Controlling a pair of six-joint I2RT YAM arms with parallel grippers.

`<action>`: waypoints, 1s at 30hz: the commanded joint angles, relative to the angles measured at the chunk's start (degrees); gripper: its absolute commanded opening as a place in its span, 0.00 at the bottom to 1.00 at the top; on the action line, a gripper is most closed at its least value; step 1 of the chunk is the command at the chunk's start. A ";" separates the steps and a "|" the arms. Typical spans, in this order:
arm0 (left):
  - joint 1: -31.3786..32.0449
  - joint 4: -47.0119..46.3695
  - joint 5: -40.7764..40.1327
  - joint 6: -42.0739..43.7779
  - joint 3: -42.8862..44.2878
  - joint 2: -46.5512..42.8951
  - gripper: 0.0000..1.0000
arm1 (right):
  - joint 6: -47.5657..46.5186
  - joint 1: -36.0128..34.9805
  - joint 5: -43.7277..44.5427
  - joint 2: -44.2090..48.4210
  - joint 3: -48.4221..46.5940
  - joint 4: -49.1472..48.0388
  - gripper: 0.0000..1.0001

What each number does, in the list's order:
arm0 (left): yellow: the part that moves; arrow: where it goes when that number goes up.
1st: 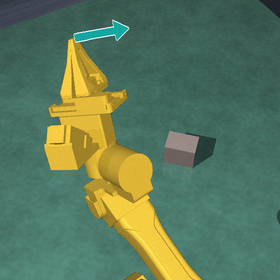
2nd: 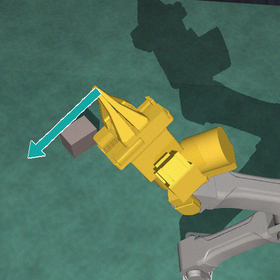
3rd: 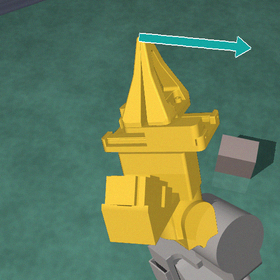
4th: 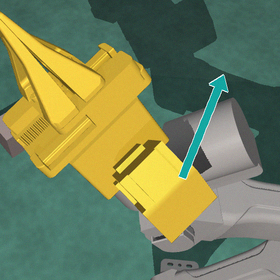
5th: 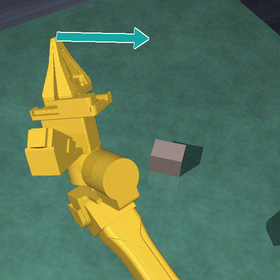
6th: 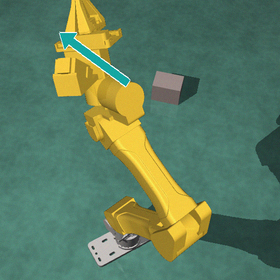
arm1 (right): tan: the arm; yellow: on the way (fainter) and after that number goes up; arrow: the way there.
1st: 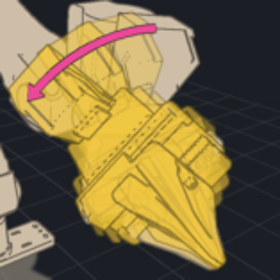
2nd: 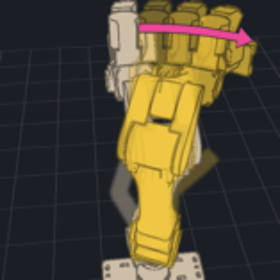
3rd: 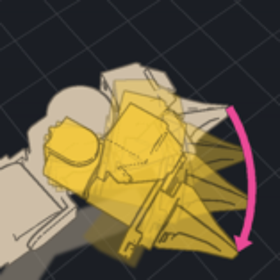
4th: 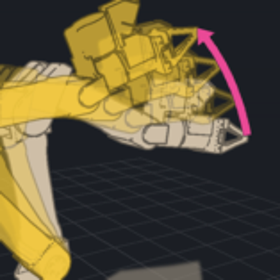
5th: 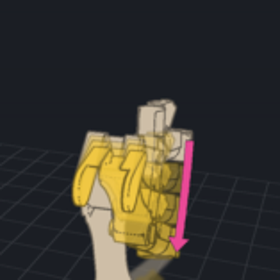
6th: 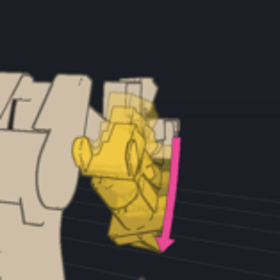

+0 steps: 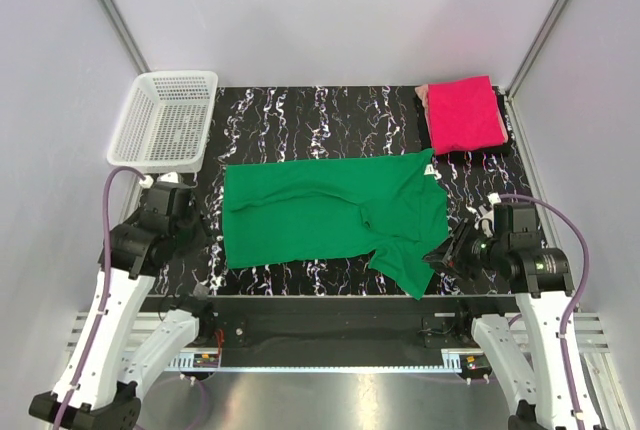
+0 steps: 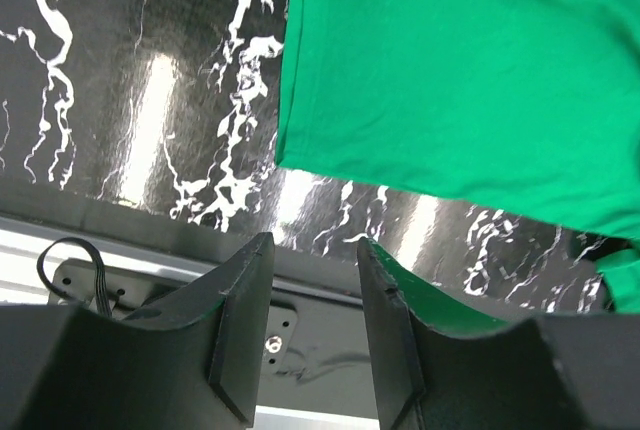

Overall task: Fold and stack the t-shirts
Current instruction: Fold the tshirt

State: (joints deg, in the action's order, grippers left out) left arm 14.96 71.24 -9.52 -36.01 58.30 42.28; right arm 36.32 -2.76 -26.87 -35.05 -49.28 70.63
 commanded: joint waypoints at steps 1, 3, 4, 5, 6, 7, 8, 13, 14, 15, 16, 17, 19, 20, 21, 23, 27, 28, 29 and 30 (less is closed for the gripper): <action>0.24 -0.14 0.47 1.82 -0.65 -0.36 0.45 | 1.31 0.13 -2.13 -0.19 -2.66 3.10 0.34; 1.56 -0.40 -1.63 1.91 -0.56 -0.01 0.45 | 0.42 0.13 -1.35 -1.60 -5.38 5.73 0.34; 1.91 -0.66 -2.17 1.82 -0.65 0.52 0.46 | 0.34 0.04 -1.17 -1.69 -6.00 6.27 0.34; 2.35 -1.28 -2.69 1.56 -0.91 2.17 0.48 | 0.42 0.13 -0.64 -2.21 -7.57 7.23 0.34; 2.35 -3.37 -2.79 1.30 -2.04 3.23 0.48 | 0.68 0.13 0.15 -2.48 -8.11 7.50 0.34; 2.35 -4.70 -2.70 1.21 -2.84 4.55 0.49 | 0.95 0.13 0.15 -3.00 -8.64 7.50 0.34; 2.27 -5.84 -2.61 0.68 -3.54 7.61 0.49 | 1.39 0.13 0.15 -4.14 -9.95 7.50 0.34; 2.18 -14.79 2.38 -2.74 -5.04 19.40 0.49 | 2.88 0.13 -1.25 -7.66 -13.56 4.43 0.34; 1.92 -16.47 3.27 -3.36 -5.04 22.64 0.49 | 2.54 0.13 -1.77 -8.28 -14.09 2.77 0.34; 1.91 -19.10 3.02 -4.67 -4.78 24.06 0.49 | 2.18 0.13 -2.56 -8.80 -14.09 2.15 0.34; 1.91 -20.34 2.75 -5.29 -4.60 25.29 0.49 | 1.75 0.13 -2.66 -10.38 -14.18 1.79 0.34; 1.65 -22.09 2.75 -5.91 -3.65 27.74 0.50 | 0.52 0.13 -3.79 -11.35 -14.18 1.62 0.34; 1.65 -22.72 2.05 -6.00 -1.71 30.83 0.51 | -1.15 0.13 -5.11 -13.37 -14.01 1.44 0.34; 1.65 -23.08 1.53 -5.74 -0.83 34.15 0.51 | -2.55 0.13 -5.21 -13.73 -13.74 1.61 0.34; 1.56 -22.73 0.65 -5.56 0.92 35.84 0.51 | -3.09 0.04 -5.12 -13.99 -13.65 1.53 0.34; 1.56 -22.64 0.38 -5.21 2.60 39.17 0.51 | -3.71 0.13 -5.21 -13.73 -12.96 1.53 0.34; 1.04 -24.30 -0.77 -5.13 4.53 42.35 0.54 | -3.88 0.13 -5.73 -12.24 -10.14 1.09 0.35; 0.77 -24.40 -0.59 -4.95 4.80 43.23 0.54 | -3.97 0.13 -6.00 -11.98 -9.53 1.09 0.35; -0.01 -24.48 -0.41 -4.25 5.15 45.06 0.55 | -3.97 0.13 -6.17 -11.89 -8.30 1.00 0.35; -0.37 -24.31 0.02 -3.90 6.11 45.95 0.55 | -3.97 0.13 -6.43 -11.71 -7.77 1.00 0.35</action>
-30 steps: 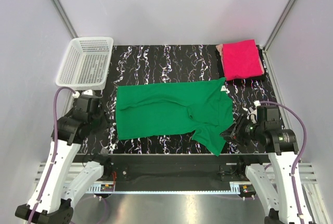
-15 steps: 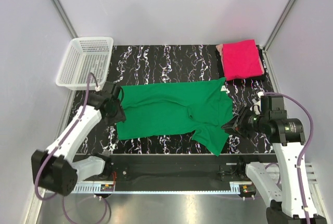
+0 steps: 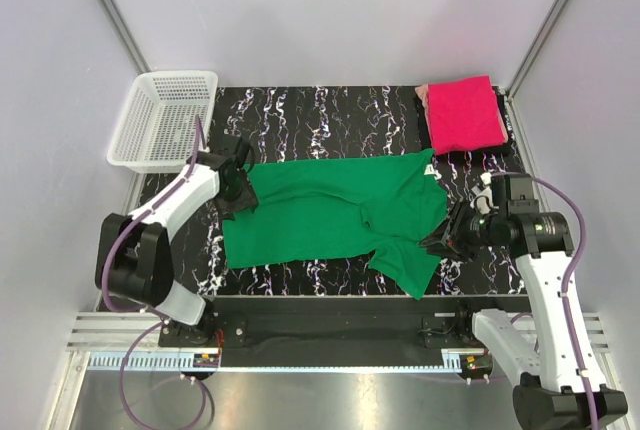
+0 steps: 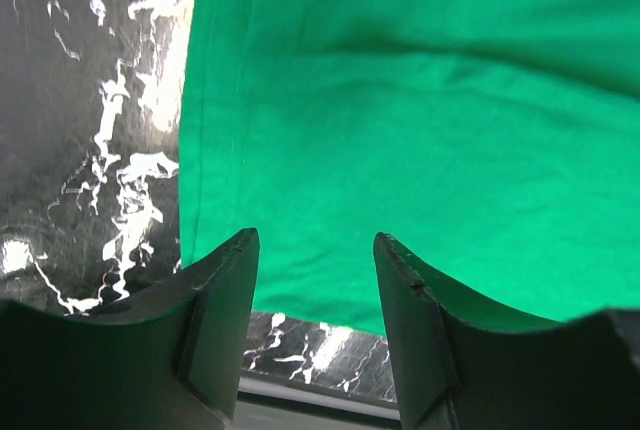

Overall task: Fold and stack the t-shirts
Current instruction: Fold the tshirt

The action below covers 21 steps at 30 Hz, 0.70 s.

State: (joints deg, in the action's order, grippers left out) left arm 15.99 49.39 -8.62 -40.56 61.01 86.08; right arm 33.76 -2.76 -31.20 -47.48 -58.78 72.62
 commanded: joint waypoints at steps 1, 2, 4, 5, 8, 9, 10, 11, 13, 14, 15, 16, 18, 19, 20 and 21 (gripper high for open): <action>-1.66 -2.02 -1.04 1.18 4.02 2.94 0.55 | -1.59 0.13 -2.20 0.55 2.00 -0.99 0.35; -1.84 -0.97 -1.65 2.49 4.81 4.25 0.55 | -2.03 0.13 -2.20 0.46 2.18 -0.47 0.35; -2.01 2.90 -4.91 3.20 7.10 5.23 0.55 | -2.64 0.13 -2.02 0.29 1.83 -0.11 0.35; -2.97 3.43 -4.74 3.81 7.19 5.76 0.55 | -3.17 0.13 -1.50 0.20 1.66 0.24 0.35; -4.91 2.47 -1.93 3.38 5.87 6.73 0.55 | -3.96 0.13 -1.23 -0.59 1.66 0.33 0.35; -4.91 2.47 -2.53 3.12 5.87 6.99 0.55 | -4.05 0.13 -1.14 -0.85 1.66 0.33 0.36; -4.91 2.47 -2.54 2.94 5.96 7.43 0.55 | -4.31 0.13 -1.14 -1.38 1.83 0.24 0.35; -4.83 2.47 -2.45 2.68 6.05 8.22 0.55 | -4.49 0.13 -1.14 -1.56 1.83 0.07 0.35; -4.91 2.56 -2.98 2.67 6.22 9.45 0.55 | -4.66 0.13 -1.06 -2.17 1.83 -0.02 0.35; -5.00 2.56 -3.33 2.76 6.31 10.58 0.55 | -4.84 0.13 -0.88 -2.26 1.83 -0.02 0.36; -5.00 2.47 -3.50 2.76 6.57 11.29 0.54 | -4.84 0.13 -0.79 -2.35 1.74 -0.02 0.36; -5.00 2.47 -3.59 2.68 6.66 11.82 0.54 | -4.84 0.13 -0.70 -2.35 1.74 -0.02 0.36; -5.00 2.38 -3.59 2.50 7.19 12.88 0.54 | -4.84 0.13 -0.53 -2.44 1.92 -0.02 0.36; -5.00 2.12 -3.51 2.50 7.45 13.06 0.54 | -5.02 0.13 -0.53 -2.61 2.18 -0.02 0.36; -5.00 1.86 -3.42 2.50 7.71 13.32 0.54 | -5.02 0.13 -0.61 -2.53 2.27 -0.11 0.36; -5.00 1.85 -3.33 2.76 8.41 13.49 0.54 | -4.93 0.13 -0.53 -2.61 2.36 -0.20 0.36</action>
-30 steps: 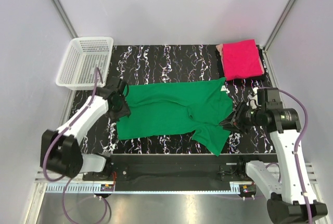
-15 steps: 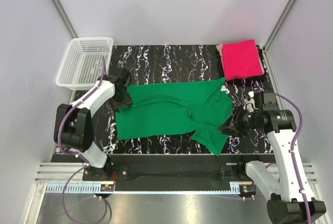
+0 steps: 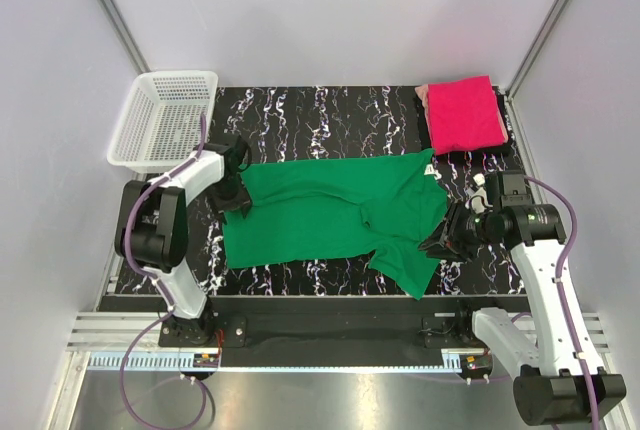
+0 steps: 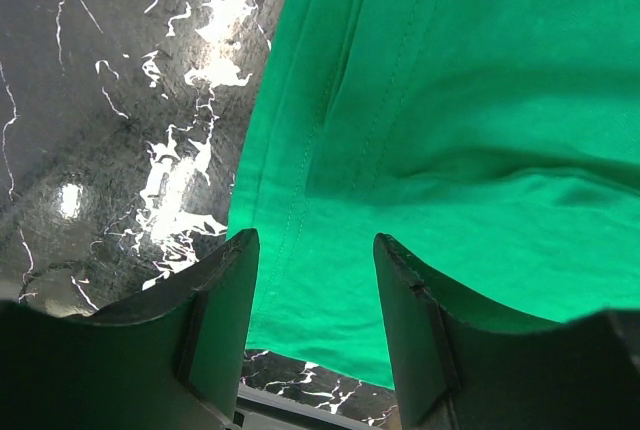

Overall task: Fold and stack the t-shirts
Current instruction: Fold the tshirt

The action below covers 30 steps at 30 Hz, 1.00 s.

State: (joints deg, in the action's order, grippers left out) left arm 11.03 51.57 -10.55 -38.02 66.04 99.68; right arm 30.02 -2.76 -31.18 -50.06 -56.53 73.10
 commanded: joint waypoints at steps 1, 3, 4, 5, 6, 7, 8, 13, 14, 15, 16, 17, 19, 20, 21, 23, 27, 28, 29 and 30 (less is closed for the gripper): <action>-0.04 -0.33 -1.49 0.40 3.83 0.42 0.54 | -1.11 0.13 -0.55 -0.03 0.28 -0.68 0.36; -0.04 -0.24 -1.67 0.84 5.05 0.78 0.54 | -1.10 0.13 -0.55 -0.04 0.46 -0.68 0.36; -0.04 -0.24 -2.02 0.93 5.41 0.87 0.54 | -1.10 0.13 -0.46 -0.03 0.55 -0.68 0.36; -0.04 -0.24 -2.11 1.02 5.76 1.04 0.54 | -1.10 0.13 -0.37 -0.12 0.46 -0.59 0.36; -0.04 -0.33 -2.37 1.11 6.11 1.13 0.54 | -1.10 0.13 -0.37 -0.12 0.55 -0.68 0.36; -0.04 -0.16 -2.37 1.11 6.47 1.31 0.54 | -1.10 0.13 -0.37 -0.12 0.63 -0.68 0.36; -0.04 -0.16 -2.37 1.37 6.82 1.57 0.54 | -1.19 0.13 -0.20 -0.21 0.72 -0.68 0.36; -0.04 0.02 -2.64 1.37 6.65 3.33 0.54 | -1.10 0.13 -0.11 -0.04 1.07 -0.59 0.36; -0.04 0.02 -2.72 1.37 6.47 3.42 0.54 | -1.02 0.13 -0.02 0.05 1.07 -0.59 0.36; -0.04 0.02 -2.81 1.28 6.47 3.68 0.54 | -1.10 0.13 0.06 -0.03 0.99 -0.59 0.36; -0.04 -0.07 -2.90 1.37 6.56 3.85 0.54 | -1.02 0.13 0.07 0.05 1.16 -0.50 0.36; -0.04 -0.15 -3.08 1.54 6.47 4.20 0.54 | -1.02 0.22 -0.02 -0.03 1.25 -0.50 0.36; -0.04 -0.24 -3.25 1.72 6.82 4.64 0.54 | -0.93 0.13 0.07 0.05 1.25 -0.50 0.36; -0.04 -0.16 -3.34 1.90 7.08 4.82 0.54 | -1.02 0.13 0.07 -0.03 1.34 -0.50 0.36; -0.13 -0.07 -3.43 1.90 7.26 5.17 0.54 | -1.02 0.13 0.07 -0.12 1.42 -0.42 0.36; -0.04 -0.24 -3.52 1.81 7.52 5.26 0.54 | -1.02 0.13 0.07 -0.12 1.34 -0.33 0.36; -0.04 -0.24 -3.87 1.81 8.14 6.05 0.52 | -0.93 0.22 0.24 -0.30 1.07 -0.33 0.36; -0.13 -0.24 -3.96 1.98 8.23 6.40 0.51 | -0.84 0.13 0.24 -0.39 1.25 -0.33 0.37; -0.13 -0.16 -3.96 2.16 8.40 6.67 0.48 | -0.84 0.13 0.24 -0.39 1.16 -0.24 0.36; -0.13 -0.16 -4.22 2.25 8.49 6.84 0.47 | -0.67 0.13 0.24 -0.39 1.16 -0.33 0.37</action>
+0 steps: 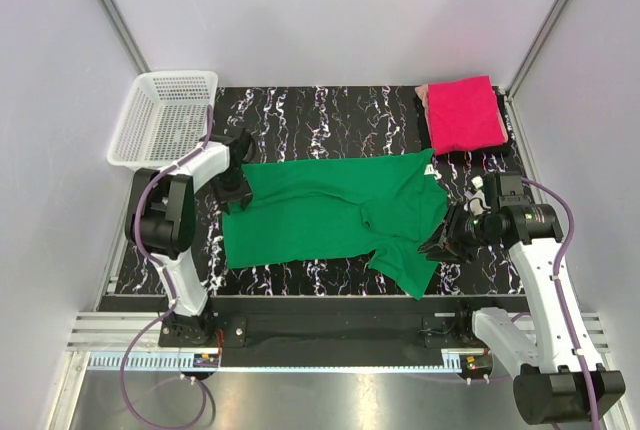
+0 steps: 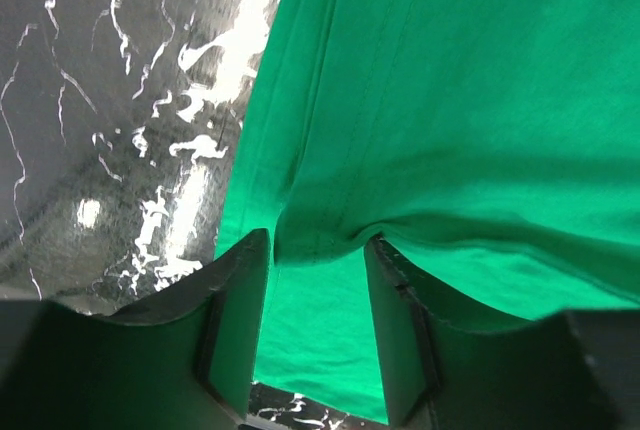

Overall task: Fold and stack the t-shirts
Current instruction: Fold the tshirt

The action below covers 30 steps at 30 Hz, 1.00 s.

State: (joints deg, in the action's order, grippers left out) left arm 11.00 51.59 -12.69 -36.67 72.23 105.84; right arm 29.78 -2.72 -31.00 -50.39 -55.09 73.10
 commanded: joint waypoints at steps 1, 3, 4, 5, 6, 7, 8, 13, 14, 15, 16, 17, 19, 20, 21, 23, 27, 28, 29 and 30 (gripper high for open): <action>-0.11 -0.18 -2.25 0.89 2.30 0.59 0.46 | -0.42 0.08 0.07 0.03 -0.19 -0.33 0.36; -0.11 -0.09 -2.60 0.72 2.22 0.59 0.43 | -0.43 0.17 0.15 -0.06 -0.02 -0.33 0.36; -0.19 -0.09 -2.69 0.54 1.87 0.51 0.41 | -0.25 0.09 0.15 -0.06 0.07 -0.33 0.36; -0.19 0.00 -2.69 0.54 1.69 0.42 0.34 | -0.16 0.08 0.15 -0.06 0.07 -0.33 0.36; -0.19 0.17 -2.69 0.54 1.60 0.59 0.31 | -0.07 0.00 0.15 -0.06 -0.10 -0.33 0.36; -0.28 0.17 -2.61 0.54 1.17 0.59 0.28 | 0.01 0.08 0.15 -0.15 -0.10 -0.41 0.36; -0.28 0.44 -2.78 0.45 0.90 0.42 0.26 | 0.01 0.08 0.15 -0.15 -0.19 -0.41 0.36; -0.46 1.40 -2.78 0.71 -1.47 -1.69 0.20 | 0.10 0.08 0.24 -1.02 -0.81 -0.94 0.36; -0.46 2.01 -2.52 0.72 -1.74 -2.30 0.20 | 0.02 0.08 0.33 -1.29 -0.72 -1.12 0.36; -0.46 2.28 -2.34 0.80 -2.17 -3.70 0.21 | 0.01 0.08 0.42 -1.72 -0.72 -1.21 0.36; -0.46 2.98 -2.25 1.24 -2.79 -4.41 0.22 | 0.10 0.08 0.51 -1.99 -0.63 -1.55 0.36; -0.46 3.33 -2.78 1.51 -2.97 -5.11 0.23 | 0.10 0.08 0.51 -2.17 -0.63 -1.73 0.36; -0.46 4.39 -3.31 2.29 -3.49 -6.78 0.25 | 0.10 0.08 0.51 -2.96 -0.63 -2.26 0.36; -0.46 4.83 -4.18 2.65 -3.67 -7.22 0.26 | 0.10 0.08 0.51 -3.13 -0.63 -2.43 0.36; -0.46 5.09 -4.71 3.00 -3.58 -7.75 0.27 | 0.19 0.08 0.59 -3.48 -0.63 -2.70 0.36; -0.63 5.36 -6.20 3.44 -3.76 -8.11 0.31 | 0.19 0.08 0.59 -3.83 -0.72 -3.05 0.36; -0.98 5.45 -5.25 4.67 -3.50 -7.41 0.36 | 0.10 0.08 0.77 -4.36 -1.16 -3.32 0.36; -0.99 5.53 -4.63 5.28 -3.41 -7.23 0.37 | -0.07 0.08 1.12 -4.45 -1.33 -3.32 0.36; -0.99 5.80 -3.58 5.38 -3.32 -6.97 0.38 | -0.33 0.08 1.30 -4.54 -1.51 -3.40 0.36; -0.99 5.89 -3.14 5.29 -3.49 -6.70 0.39 | -0.60 0.08 1.47 -4.98 -2.03 -3.14 0.36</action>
State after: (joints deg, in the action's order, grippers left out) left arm 10.37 56.49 -15.88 -32.97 68.62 99.55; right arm 29.80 -2.72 -30.65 -54.89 -55.05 71.09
